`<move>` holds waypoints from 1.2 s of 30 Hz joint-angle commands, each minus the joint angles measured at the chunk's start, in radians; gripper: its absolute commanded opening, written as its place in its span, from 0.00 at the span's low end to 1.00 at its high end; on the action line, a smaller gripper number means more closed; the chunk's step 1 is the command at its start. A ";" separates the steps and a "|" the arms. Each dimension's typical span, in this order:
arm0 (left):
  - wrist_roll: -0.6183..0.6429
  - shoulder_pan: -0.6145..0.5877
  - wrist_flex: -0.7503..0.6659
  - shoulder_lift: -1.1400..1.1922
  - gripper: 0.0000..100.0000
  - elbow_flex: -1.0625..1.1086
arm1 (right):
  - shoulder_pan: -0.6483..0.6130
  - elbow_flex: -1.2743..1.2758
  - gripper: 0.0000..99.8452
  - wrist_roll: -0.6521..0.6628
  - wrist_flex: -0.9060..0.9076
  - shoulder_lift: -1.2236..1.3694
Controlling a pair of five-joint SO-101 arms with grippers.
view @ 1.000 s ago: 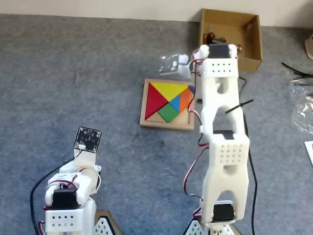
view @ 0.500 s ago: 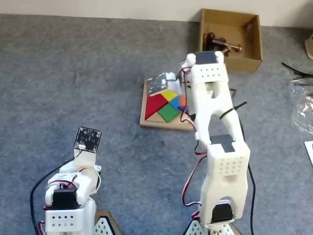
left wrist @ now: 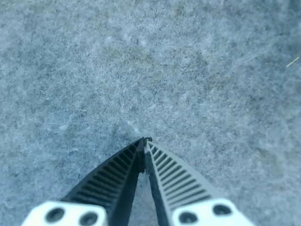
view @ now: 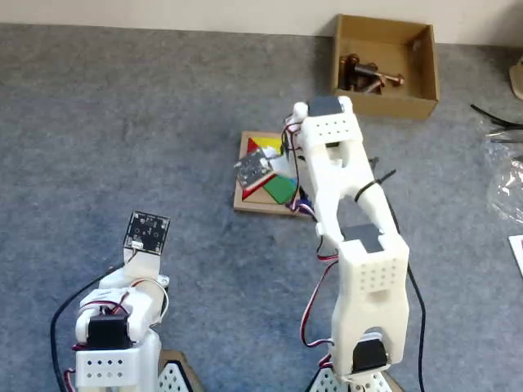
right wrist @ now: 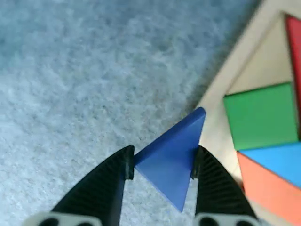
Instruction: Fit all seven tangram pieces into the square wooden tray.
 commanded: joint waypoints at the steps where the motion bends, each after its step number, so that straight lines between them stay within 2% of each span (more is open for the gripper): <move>1: 0.009 -0.013 0.005 -0.004 0.01 0.021 | -0.012 -0.007 0.13 0.092 0.008 -0.012; 7: 0.009 -0.013 0.005 -0.004 0.01 0.021 | -0.016 -0.012 0.13 0.173 -0.010 0.025; 12: 0.009 -0.013 0.005 -0.004 0.01 0.021 | -0.016 -0.010 0.13 0.176 -0.114 0.033; 19: 0.009 -0.013 0.005 -0.004 0.01 0.021 | -0.015 -0.012 0.13 0.175 -0.124 0.033; 25: 0.009 -0.013 0.005 -0.004 0.01 0.021 | -0.015 -0.012 0.14 0.074 -0.183 0.033; 28: 0.009 -0.013 0.005 -0.004 0.01 0.021 | -0.015 -0.012 0.18 0.068 -0.213 0.033; 36: 0.009 -0.013 0.005 -0.004 0.01 0.021 | -0.018 -0.012 0.19 0.055 -0.223 0.033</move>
